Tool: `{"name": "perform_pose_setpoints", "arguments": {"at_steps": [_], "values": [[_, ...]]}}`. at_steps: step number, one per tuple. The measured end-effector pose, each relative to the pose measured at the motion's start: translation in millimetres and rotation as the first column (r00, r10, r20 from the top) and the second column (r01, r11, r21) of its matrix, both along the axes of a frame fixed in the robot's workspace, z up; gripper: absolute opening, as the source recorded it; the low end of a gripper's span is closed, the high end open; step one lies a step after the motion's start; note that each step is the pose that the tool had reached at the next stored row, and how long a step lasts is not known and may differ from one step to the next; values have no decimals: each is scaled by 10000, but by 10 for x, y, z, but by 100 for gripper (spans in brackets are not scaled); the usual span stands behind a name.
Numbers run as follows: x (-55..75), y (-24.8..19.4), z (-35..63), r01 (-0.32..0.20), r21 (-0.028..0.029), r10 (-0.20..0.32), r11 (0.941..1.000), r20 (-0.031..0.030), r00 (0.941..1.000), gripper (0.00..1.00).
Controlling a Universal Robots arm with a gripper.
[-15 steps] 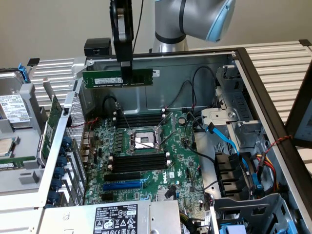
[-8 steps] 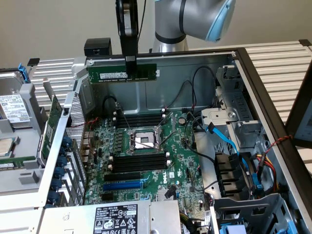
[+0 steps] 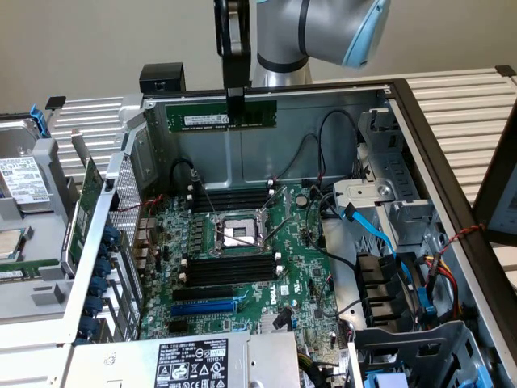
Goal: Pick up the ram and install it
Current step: 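Pick up the ram and move it above insertion slot, then insert the ram into the slot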
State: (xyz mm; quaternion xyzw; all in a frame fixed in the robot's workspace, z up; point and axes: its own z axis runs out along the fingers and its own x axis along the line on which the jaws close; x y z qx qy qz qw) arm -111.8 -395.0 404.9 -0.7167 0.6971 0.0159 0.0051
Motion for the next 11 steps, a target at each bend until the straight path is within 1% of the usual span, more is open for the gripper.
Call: {"name": "perform_pose_setpoints", "arguments": {"at_steps": [6, 9, 11], "values": [[43, 0, -11, 0, 99, 0, 10000, 0, 10000, 13], [65, 0, -31, 0, 133, 0, 9999, -10, 10000, 13], [75, 0, -54, 0, 174, 0, 9998, -18, 10000, 13]]}}
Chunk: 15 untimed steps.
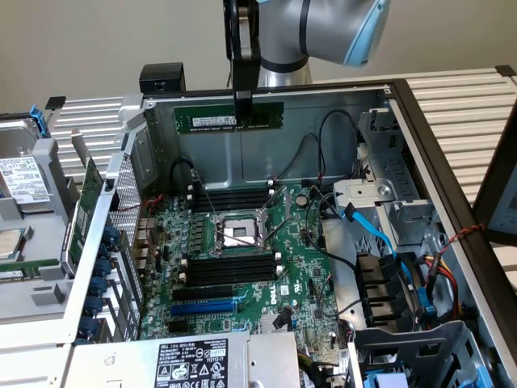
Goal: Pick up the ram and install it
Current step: 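Insert the ram into the slot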
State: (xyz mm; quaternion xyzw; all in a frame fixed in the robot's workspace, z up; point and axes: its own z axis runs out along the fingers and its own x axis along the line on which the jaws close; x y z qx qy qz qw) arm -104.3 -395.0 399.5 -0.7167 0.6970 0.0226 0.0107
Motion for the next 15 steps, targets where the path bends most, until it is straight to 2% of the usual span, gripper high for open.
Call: {"name": "perform_pose_setpoints", "arguments": {"at_steps": [3, 6, 13, 15], "values": [[0, 0, -46, 0, 94, 0, 10000, 0, 10000, 13], [-1, 0, -91, 1, 165, -1, 9999, 0, 10000, 13], [-23, -7, -219, 1, 171, -1, 9999, 0, 10000, 13], [-27, -7, -251, 2, 147, -2, 9999, -1, 10000, 13]]}}
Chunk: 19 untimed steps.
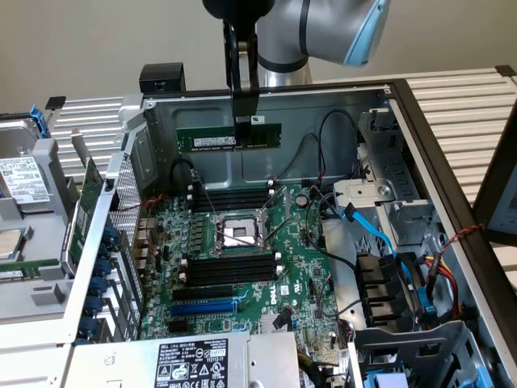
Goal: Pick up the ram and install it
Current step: 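Insert the ram into the slot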
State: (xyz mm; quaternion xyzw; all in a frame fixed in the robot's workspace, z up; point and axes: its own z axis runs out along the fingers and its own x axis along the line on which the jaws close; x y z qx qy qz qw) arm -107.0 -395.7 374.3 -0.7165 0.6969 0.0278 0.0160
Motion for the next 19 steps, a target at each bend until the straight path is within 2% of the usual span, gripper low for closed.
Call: {"name": "perform_pose_setpoints", "arguments": {"at_steps": [5, 9, 14, 19], "values": [[-8, -1, -49, 0, -177, 0, 9998, 1, 10000, 13], [-8, -28, -58, -1, -178, 1, 9998, 0, 10000, 13], [-24, -29, -129, 25, -177, -25, 9998, 7, 10000, 13], [-36, -29, -201, 348, -152, -348, 9993, 11, 9994, 13]]}}
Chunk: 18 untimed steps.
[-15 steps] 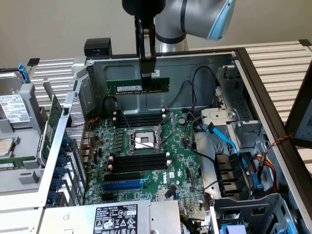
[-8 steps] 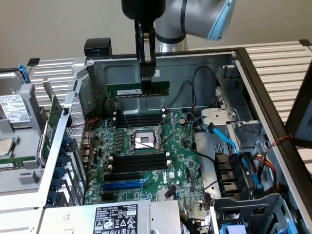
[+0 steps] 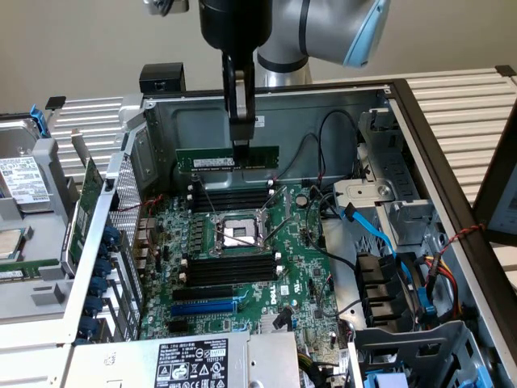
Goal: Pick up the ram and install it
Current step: 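Insert the ram into the slot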
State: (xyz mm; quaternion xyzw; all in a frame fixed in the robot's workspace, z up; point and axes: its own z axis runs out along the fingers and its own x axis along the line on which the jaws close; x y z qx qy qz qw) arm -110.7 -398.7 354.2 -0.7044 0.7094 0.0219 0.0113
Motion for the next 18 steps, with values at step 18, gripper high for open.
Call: {"name": "perform_pose_setpoints", "arguments": {"at_steps": [18], "values": [[-74, -29, -229, 98, 48, -98, 9999, 172, 9998, 13]]}}
